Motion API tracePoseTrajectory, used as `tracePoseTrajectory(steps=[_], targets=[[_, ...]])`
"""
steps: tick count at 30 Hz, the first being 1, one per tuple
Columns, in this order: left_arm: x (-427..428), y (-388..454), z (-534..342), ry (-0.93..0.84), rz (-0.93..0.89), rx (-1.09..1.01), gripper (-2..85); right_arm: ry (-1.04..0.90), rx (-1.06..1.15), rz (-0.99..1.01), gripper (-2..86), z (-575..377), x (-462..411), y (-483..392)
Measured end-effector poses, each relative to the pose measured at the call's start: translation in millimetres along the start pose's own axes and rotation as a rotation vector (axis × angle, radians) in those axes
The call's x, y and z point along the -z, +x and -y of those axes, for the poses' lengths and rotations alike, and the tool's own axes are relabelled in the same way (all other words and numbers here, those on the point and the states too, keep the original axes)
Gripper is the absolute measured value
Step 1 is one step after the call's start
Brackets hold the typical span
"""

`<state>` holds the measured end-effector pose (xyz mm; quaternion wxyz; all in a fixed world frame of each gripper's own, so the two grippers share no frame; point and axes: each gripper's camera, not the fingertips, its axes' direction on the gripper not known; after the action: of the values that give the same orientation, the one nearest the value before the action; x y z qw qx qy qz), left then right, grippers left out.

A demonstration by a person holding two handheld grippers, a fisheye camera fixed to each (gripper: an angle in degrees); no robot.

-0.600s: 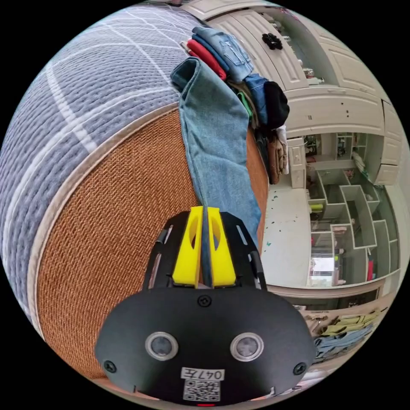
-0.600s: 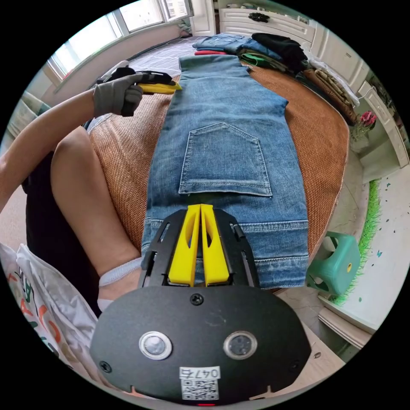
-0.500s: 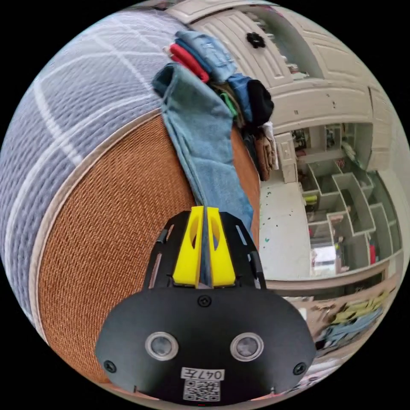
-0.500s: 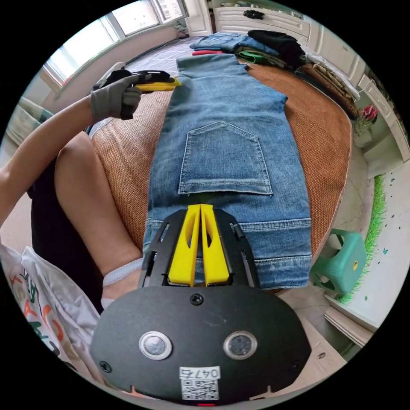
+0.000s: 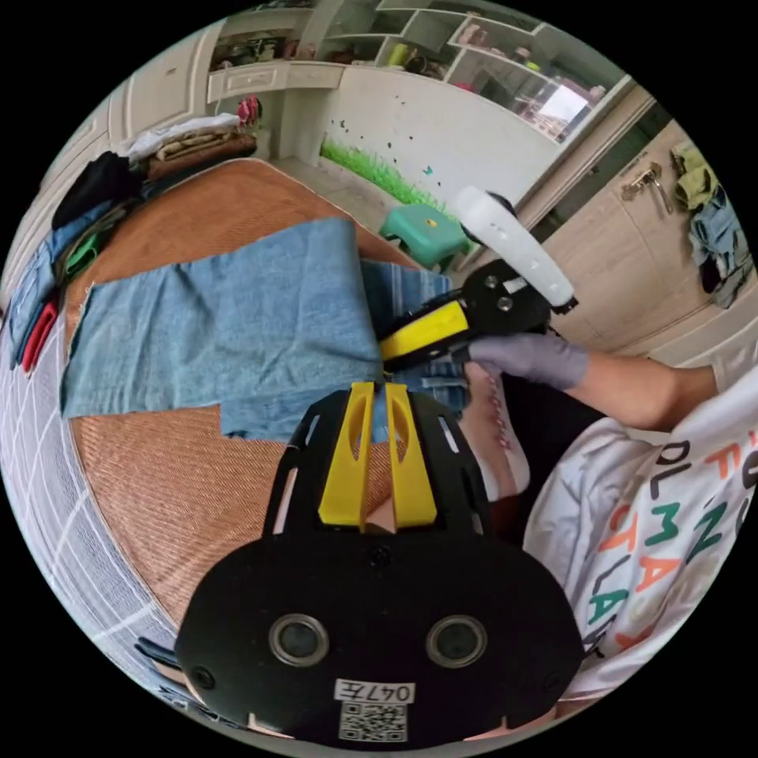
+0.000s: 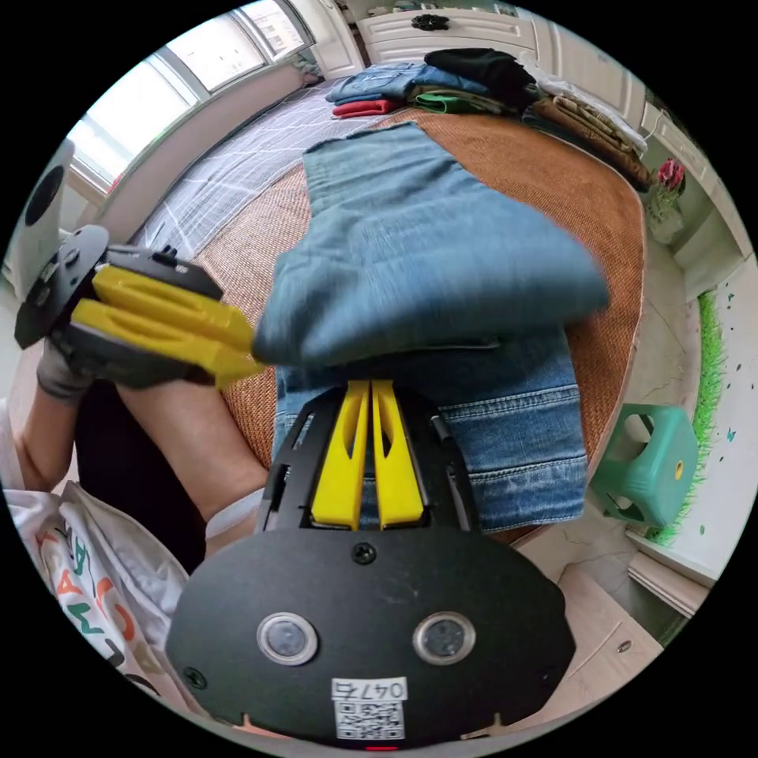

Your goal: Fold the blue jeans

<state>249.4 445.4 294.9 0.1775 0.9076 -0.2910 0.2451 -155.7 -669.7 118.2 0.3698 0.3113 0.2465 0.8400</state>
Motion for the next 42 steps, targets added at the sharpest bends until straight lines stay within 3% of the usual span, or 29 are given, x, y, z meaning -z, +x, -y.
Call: tracePoseTrajectory(steps=[3, 7, 8, 11, 16, 20, 26, 30, 37, 42], targets=[[21.0, -11.5, -22.6, 0.079, -0.137, 0.089, 9.0, 0.013, 0.035, -0.083, -0.4, -6.4, 0.1, -12.8], [61.4, -104.6, -79.2, 0.269, -0.156, 0.499, 12.1, 0.01, 0.094, -0.185, -0.4, -11.5, -4.4, -29.8], [62.9, -140.4, -100.5, 0.305, -0.203, 0.656, 11.4, 0.009, 0.1, -0.194, -0.4, -12.2, -5.5, -30.8], [45.5, -202.6, -137.6, 0.384, -0.381, 0.868, 11.2, 0.008, 0.09, -0.174, -0.4, -13.7, -6.8, -25.7], [-3.7, -252.9, -165.5, 0.305, -0.396, 1.074, 13.8, 0.007, 0.066, -0.125, -0.4, -16.2, -8.7, -14.0], [-22.8, -281.5, -197.3, 0.405, -0.516, 1.177, 13.1, 0.006, 0.065, -0.118, -0.4, -18.5, -12.2, -10.0], [-28.6, -324.5, -219.5, 0.485, -0.686, 1.203, 10.6, 0.007, 0.068, -0.114, -0.4, -20.2, -19.0, -5.2], [13.6, -330.4, -219.9, 0.57, -0.657, 1.075, 0.8, 0.008, 0.056, -0.089, -0.4, -20.8, -23.1, 1.6], [171.6, -291.8, -257.9, 0.884, -0.686, 0.582, -0.8, 0.009, 0.047, -0.062, -0.3, -23.2, -32.1, 10.8], [300.1, -280.1, -340.7, 1.07, -0.458, 0.57, -0.8, 0.087, 0.026, -0.033, 1.8, -34.2, -20.6, 18.7]])
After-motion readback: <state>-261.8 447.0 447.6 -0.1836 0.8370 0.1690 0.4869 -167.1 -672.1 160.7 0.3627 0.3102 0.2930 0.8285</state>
